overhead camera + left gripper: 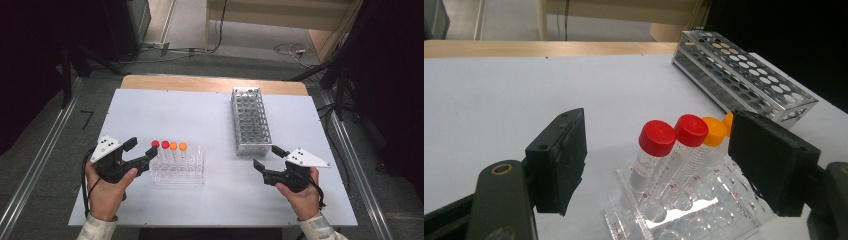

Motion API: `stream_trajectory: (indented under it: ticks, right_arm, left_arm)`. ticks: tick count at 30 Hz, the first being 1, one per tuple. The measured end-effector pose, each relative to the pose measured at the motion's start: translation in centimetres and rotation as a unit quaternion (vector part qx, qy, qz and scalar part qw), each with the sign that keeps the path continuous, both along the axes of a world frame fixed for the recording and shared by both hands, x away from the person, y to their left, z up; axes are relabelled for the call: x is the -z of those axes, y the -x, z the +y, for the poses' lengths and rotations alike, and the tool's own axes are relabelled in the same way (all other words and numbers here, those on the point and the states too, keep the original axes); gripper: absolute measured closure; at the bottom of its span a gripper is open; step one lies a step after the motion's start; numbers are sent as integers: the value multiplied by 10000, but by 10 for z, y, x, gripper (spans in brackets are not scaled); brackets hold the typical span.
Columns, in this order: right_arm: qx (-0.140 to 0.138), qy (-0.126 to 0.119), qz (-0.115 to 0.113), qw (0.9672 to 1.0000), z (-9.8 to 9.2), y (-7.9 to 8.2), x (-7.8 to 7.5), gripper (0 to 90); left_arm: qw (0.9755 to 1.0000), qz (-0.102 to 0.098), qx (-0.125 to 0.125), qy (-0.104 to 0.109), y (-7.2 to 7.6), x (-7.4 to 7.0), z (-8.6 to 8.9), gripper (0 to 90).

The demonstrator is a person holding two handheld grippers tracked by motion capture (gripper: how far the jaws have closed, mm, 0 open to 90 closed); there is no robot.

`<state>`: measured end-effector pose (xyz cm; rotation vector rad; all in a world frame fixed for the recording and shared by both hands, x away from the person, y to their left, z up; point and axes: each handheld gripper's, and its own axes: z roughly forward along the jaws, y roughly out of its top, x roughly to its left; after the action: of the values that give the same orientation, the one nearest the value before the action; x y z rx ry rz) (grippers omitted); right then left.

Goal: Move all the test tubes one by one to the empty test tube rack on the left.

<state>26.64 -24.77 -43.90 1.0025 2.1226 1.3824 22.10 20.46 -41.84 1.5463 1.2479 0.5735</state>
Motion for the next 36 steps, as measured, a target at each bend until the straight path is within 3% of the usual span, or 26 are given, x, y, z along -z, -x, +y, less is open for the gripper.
stream_trajectory:
  ticks: [27, 36]
  right_arm:
    - [373, 37, -9, 9993, -31, 3, 3, 164]
    - [523, 67, -25, 9986, -43, 4, 4, 146]
  left_arm:
    - [9999, 14, -157, -33, 11, 17, 22, 235]
    - [9997, 100, -200, -51, 11, 24, 25, 229]
